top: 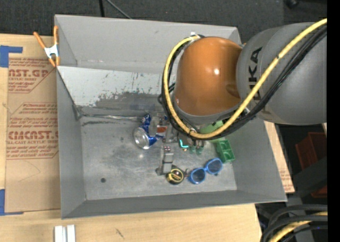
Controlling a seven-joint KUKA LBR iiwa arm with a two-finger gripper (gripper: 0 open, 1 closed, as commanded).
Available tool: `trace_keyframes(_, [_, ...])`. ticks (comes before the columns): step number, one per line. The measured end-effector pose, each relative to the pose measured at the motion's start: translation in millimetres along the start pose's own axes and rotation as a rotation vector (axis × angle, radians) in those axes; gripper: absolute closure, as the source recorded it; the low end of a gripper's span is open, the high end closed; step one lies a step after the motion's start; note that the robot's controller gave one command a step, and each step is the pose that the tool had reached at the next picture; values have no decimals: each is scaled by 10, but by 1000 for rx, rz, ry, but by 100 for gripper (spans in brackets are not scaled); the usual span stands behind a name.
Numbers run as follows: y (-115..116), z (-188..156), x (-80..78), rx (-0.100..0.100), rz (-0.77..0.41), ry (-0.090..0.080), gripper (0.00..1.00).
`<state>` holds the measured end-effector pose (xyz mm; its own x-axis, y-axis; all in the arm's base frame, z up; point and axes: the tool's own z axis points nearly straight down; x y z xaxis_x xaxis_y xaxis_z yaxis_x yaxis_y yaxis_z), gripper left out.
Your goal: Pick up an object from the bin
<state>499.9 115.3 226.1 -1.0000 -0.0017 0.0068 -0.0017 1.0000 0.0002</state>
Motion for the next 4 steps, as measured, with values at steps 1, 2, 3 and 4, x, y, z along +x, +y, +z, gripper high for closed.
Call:
trace_keyframes(1, [-373,1556,-976,-1,-97,-19,0])
trace_keyframes(2, [-360,1233,-958,-1,-103,-13,0])
trace_keyframes(3, [-435,1154,-951,-1,-70,-10,0])
trace_keyframes(4, [-328,1538,-963,1,-168,-15,0])
